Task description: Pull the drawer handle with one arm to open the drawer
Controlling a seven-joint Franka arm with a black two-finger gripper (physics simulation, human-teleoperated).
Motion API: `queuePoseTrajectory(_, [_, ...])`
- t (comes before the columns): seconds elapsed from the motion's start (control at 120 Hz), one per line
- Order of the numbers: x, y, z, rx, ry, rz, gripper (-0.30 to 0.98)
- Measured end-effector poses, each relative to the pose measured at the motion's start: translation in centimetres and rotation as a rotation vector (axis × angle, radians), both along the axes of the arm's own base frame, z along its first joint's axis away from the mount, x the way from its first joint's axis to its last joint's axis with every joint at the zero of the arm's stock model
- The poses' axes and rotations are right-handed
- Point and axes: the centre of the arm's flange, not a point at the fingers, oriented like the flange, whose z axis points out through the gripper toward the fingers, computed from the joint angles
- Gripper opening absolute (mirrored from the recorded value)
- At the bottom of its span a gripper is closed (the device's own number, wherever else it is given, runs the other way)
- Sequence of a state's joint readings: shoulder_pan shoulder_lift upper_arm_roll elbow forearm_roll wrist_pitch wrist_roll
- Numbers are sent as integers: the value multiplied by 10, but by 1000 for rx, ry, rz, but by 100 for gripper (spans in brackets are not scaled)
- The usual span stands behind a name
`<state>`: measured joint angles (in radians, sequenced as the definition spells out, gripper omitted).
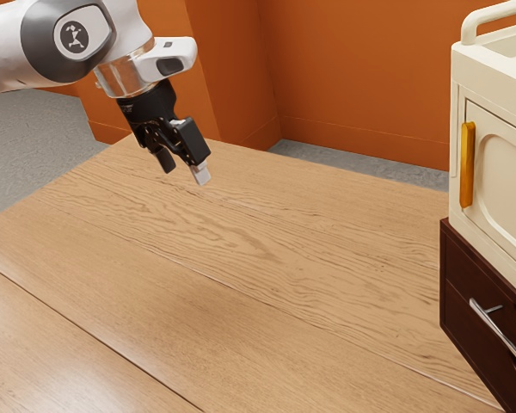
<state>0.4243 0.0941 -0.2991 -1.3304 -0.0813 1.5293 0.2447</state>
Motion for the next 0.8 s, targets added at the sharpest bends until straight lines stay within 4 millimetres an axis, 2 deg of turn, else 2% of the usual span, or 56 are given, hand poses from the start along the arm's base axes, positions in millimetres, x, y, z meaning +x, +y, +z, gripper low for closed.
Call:
queuePoseTrajectory(0.167, [0,0,0,0,-1,-1,69])
queuePoseTrajectory(0.192, [-2,0,5,3,-9,-1,69])
queuePoseTrajectory(0.217, [-9,-1,24,15,-42,0,69])
queuePoseTrajectory(0.233, [-18,-1,48,33,-80,0,68])
queuePoseTrajectory(0.275, [-51,-5,106,77,-169,-8,68])
queuePoseTrajectory(0.317, [-88,-10,152,125,-237,-35,69])
queuePoseTrajectory(0.358, [-117,-19,179,166,-275,-85,69])
queuePoseTrajectory(0.408, [-134,-40,192,183,-291,-205,69])
queuePoseTrajectory(0.508, [-145,-57,188,146,-256,-490,69])
queuePoseTrajectory(0.583, [-157,-86,188,173,-237,-713,68])
queuePoseTrajectory(0.617, [-162,-92,186,180,-235,-797,68])
queuePoseTrajectory(0.658, [-160,-89,168,172,-201,-870,68])
queuePoseTrajectory(0.733, [-155,-82,118,144,-129,-983,68])
queuePoseTrajectory(0.8, [-151,-88,94,136,-114,-1103,68])
